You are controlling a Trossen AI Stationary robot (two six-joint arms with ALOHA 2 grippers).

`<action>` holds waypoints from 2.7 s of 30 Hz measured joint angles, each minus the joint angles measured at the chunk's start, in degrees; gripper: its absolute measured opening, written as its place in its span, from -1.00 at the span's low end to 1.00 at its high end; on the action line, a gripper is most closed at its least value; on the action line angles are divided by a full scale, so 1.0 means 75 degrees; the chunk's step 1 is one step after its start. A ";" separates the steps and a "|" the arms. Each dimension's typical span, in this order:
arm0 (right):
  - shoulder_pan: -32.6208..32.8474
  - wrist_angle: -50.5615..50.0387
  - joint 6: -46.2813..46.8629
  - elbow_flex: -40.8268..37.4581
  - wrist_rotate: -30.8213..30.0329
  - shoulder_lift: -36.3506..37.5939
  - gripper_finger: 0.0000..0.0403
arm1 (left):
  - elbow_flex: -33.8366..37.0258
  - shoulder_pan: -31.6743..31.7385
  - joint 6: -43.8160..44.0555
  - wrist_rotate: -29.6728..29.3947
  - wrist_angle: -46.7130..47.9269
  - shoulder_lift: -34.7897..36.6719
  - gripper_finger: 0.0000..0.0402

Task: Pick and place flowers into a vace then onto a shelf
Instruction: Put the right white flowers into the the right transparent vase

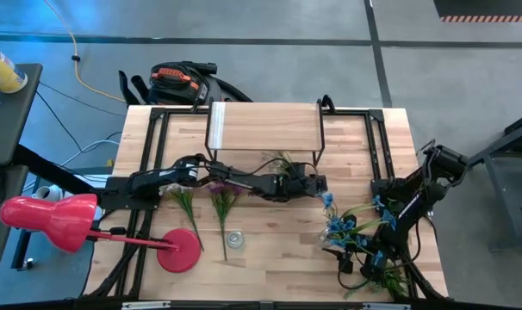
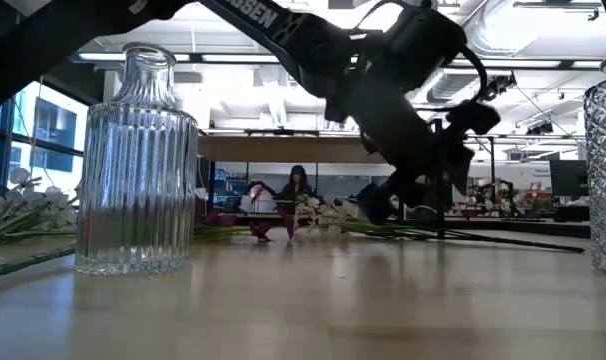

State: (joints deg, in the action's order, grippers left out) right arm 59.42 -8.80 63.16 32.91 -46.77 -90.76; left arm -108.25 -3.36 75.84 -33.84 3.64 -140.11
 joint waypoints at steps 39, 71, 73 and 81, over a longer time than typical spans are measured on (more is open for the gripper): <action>-0.0028 -0.0160 -0.0050 0.0000 -0.0104 -0.0003 0.28 | 0.0038 -0.0652 0.0766 0.1465 0.5707 0.1651 -0.22; -0.0070 -0.0218 -0.0048 0.0000 -0.0125 -0.0003 0.28 | 0.0001 -0.0267 0.1100 0.1200 0.5763 0.0638 -0.26; -0.0070 -0.0219 -0.0049 0.0000 -0.0126 -0.0003 0.28 | 0.0006 -0.0251 0.0895 0.1132 0.5793 0.0632 -0.42; -0.0070 -0.0221 -0.0048 0.0000 -0.0133 -0.0003 0.28 | 0.0019 -0.0245 0.0098 0.1302 0.5704 0.0627 -0.83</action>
State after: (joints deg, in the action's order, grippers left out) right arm 58.89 -10.46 62.79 32.91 -47.77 -90.78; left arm -108.10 -5.19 76.58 -24.07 46.42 -135.41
